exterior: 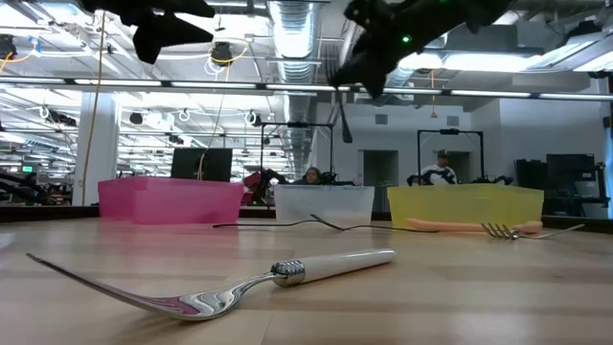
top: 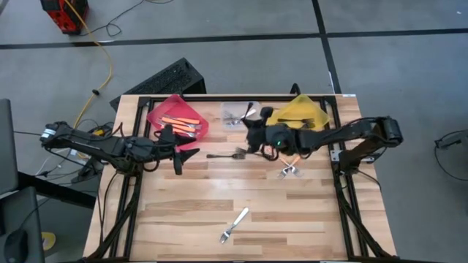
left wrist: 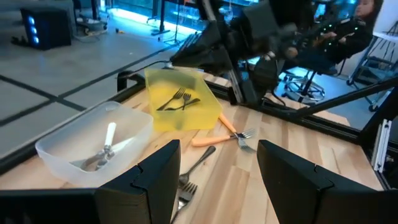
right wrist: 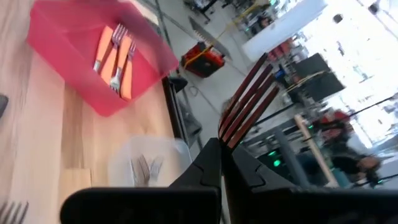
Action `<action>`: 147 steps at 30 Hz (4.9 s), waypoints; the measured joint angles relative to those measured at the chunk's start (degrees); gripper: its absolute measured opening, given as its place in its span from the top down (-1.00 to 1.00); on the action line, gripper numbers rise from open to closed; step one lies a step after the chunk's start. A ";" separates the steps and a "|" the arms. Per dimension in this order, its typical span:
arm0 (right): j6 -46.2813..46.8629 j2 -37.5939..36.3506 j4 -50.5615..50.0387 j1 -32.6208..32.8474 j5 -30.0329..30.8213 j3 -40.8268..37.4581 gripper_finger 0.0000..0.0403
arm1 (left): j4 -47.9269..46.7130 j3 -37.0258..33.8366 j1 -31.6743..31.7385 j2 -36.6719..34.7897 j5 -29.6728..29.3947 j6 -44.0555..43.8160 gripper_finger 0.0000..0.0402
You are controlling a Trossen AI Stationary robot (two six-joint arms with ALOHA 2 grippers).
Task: Sort silverware by color (type)
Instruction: Put the black fork into the yellow bin
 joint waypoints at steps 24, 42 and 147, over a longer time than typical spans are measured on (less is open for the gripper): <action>4.34 -17.31 3.99 -20.94 -21.98 -21.17 0.89 | 18.92 -13.57 -1.85 -3.52 4.12 9.74 0.01; 3.90 -17.27 8.47 -23.78 -22.54 -21.53 0.89 | 22.64 -17.46 -1.83 -3.51 -3.11 5.04 0.01; -2.74 -17.58 1.26 -22.05 -14.11 -21.53 0.88 | 63.95 -17.35 -7.96 22.21 -1.31 11.55 0.01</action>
